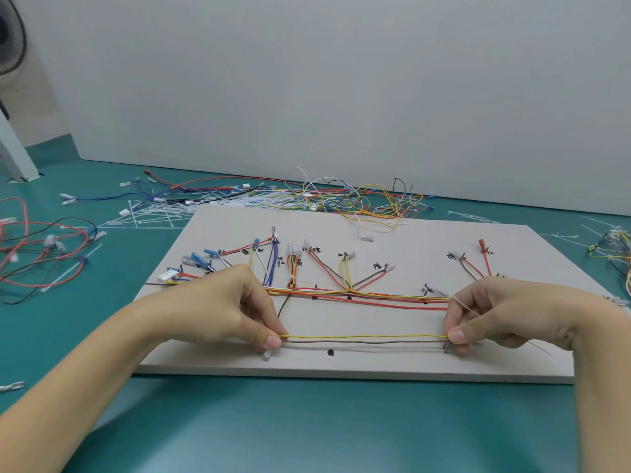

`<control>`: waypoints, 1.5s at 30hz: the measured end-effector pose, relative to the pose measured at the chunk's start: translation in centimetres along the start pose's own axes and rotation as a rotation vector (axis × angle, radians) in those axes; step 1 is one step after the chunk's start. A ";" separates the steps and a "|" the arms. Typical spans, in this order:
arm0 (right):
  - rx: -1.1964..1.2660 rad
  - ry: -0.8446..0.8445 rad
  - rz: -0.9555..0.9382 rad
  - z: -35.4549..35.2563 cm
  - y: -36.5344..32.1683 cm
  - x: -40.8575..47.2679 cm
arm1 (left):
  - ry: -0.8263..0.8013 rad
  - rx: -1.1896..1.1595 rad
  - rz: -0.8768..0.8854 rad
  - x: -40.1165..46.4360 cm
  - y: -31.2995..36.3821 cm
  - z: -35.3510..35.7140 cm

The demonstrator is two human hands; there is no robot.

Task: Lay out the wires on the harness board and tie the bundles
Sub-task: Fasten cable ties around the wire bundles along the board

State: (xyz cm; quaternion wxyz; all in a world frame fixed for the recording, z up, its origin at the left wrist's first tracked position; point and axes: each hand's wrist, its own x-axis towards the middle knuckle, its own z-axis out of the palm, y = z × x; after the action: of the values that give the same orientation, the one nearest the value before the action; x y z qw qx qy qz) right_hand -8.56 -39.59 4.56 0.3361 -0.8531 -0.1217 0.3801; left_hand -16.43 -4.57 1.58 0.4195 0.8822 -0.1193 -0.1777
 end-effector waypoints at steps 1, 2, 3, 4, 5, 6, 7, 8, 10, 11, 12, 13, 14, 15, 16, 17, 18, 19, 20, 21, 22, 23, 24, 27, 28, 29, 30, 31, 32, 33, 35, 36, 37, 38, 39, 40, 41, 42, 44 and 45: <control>-0.004 0.003 0.001 0.0 0.0 0.0 | 0.002 0.002 0.001 0.0 0.0 0.0; -0.011 0.011 0.001 0.0 0.1 0.0 | 0.000 0.001 0.002 0.0 0.0 0.0; -0.017 0.020 0.002 0.0 0.1 0.0 | -0.004 -0.003 0.003 0.0 0.0 0.0; -0.020 0.026 0.003 0.0 0.2 0.0 | -0.006 -0.006 0.003 0.0 0.0 0.0; -0.021 0.029 0.002 0.0 0.2 0.0 | -0.006 -0.008 0.003 0.0 0.0 0.0; -0.023 0.029 0.001 0.0 0.2 0.1 | -0.007 -0.011 0.002 0.0 0.0 0.0; -0.027 0.031 -0.001 0.0 0.3 0.1 | -0.009 -0.014 0.002 0.0 0.0 0.0; -0.034 0.035 -0.002 0.0 0.3 0.1 | -0.014 -0.019 0.001 0.0 0.0 0.0; -0.041 0.049 -0.008 0.0 0.3 0.1 | -0.027 -0.029 0.000 0.1 0.0 0.0; -0.042 0.053 -0.014 0.0 0.3 0.1 | -0.030 -0.033 -0.001 0.1 0.0 0.0; -0.041 0.054 -0.021 0.0 0.4 0.1 | -0.032 -0.037 -0.002 0.1 0.0 0.0; -0.041 0.055 -0.025 0.0 0.4 0.1 | -0.032 -0.040 -0.002 0.1 -0.1 0.0; -0.040 0.056 -0.024 0.0 0.4 0.1 | -0.031 -0.040 -0.003 0.1 -0.1 0.0; -0.039 0.057 -0.019 0.0 0.4 0.1 | -0.029 -0.038 -0.004 0.1 -0.2 0.0; -0.038 0.059 -0.011 0.0 0.4 0.2 | -0.028 -0.037 -0.005 0.1 -0.2 0.0; -0.039 0.057 -0.001 0.0 0.4 0.2 | -0.031 -0.036 -0.004 0.1 -0.2 0.0; -0.042 0.054 0.009 0.0 0.4 0.2 | -0.032 -0.036 -0.003 0.1 -0.2 0.0; -0.045 0.049 0.016 0.0 0.3 0.2 | -0.031 -0.034 -0.003 0.1 -0.3 0.1; -0.048 0.046 0.020 0.0 0.3 0.2 | -0.028 -0.032 -0.005 0.2 -0.3 0.1; -0.052 0.044 0.022 0.0 0.3 0.1 | -0.025 -0.029 -0.007 0.2 -0.3 0.1; -0.056 0.044 0.022 0.0 0.3 0.1 | -0.023 -0.025 -0.008 0.2 -0.3 0.1; -0.057 0.047 0.021 -0.1 0.3 0.1 | -0.021 -0.020 -0.009 0.2 -0.3 0.2; -0.054 0.050 0.023 -0.1 0.4 0.0 | -0.021 -0.016 -0.009 0.3 -0.3 0.2; -0.049 0.050 0.036 0.1 0.4 0.0 | -0.021 -0.018 -0.007 0.3 -0.4 0.3; -0.049 0.050 0.039 0.1 0.3 0.1 | -0.021 -0.018 -0.008 0.2 -0.4 0.2; -0.048 0.051 0.040 0.1 0.3 0.1 | -0.022 -0.016 -0.009 0.2 -0.4 0.2; -0.047 0.055 0.039 0.1 0.3 0.1 | -0.023 -0.015 -0.010 0.3 -0.4 0.2; -0.045 0.061 0.038 0.0 0.3 0.2 | -0.024 -0.014 -0.011 0.3 -0.4 0.2; -0.045 0.069 0.038 0.0 0.3 0.2 | -0.024 -0.012 -0.012 0.3 -0.4 0.2; -0.046 0.080 0.038 0.0 0.3 0.2 | -0.023 -0.010 -0.014 0.3 -0.4 0.2; -0.055 0.111 0.026 0.1 0.4 0.3 | -0.023 -0.011 -0.017 0.2 -0.4 0.2; -0.068 0.135 0.008 0.1 0.4 0.4 | -0.027 -0.012 -0.017 0.2 -0.3 0.2; -0.087 0.164 -0.013 0.1 0.4 0.5 | -0.030 -0.013 -0.019 0.2 -0.3 0.2; -0.105 0.192 -0.034 0.2 0.3 0.6 | -0.030 -0.015 -0.022 0.2 -0.2 0.2; -0.116 0.211 -0.056 0.3 0.2 0.7 | -0.027 -0.017 -0.026 0.2 -0.1 0.2; -0.123 0.221 -0.083 0.4 0.1 0.8 | -0.025 -0.017 -0.028 0.3 -0.1 0.2; -0.134 0.224 -0.111 0.6 0.0 0.9 | -0.023 -0.015 -0.030 0.3 -0.1 0.2; -0.142 0.225 -0.133 0.8 -0.1 0.9 | -0.022 -0.013 -0.034 0.3 -0.1 0.2; -0.108 0.238 -0.144 0.8 -0.2 0.8 | -0.023 -0.023 -0.050 0.2 -0.1 0.2; -0.062 0.250 -0.142 0.7 -0.3 0.7 | -0.024 -0.028 -0.054 0.2 -0.1 0.2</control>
State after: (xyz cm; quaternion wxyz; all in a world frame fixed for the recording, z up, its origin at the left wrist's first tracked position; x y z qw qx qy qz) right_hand -8.57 -38.73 4.04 0.3483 -0.8929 -0.1507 0.2422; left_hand -16.35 -4.71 1.35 0.4254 0.8769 -0.0979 -0.2014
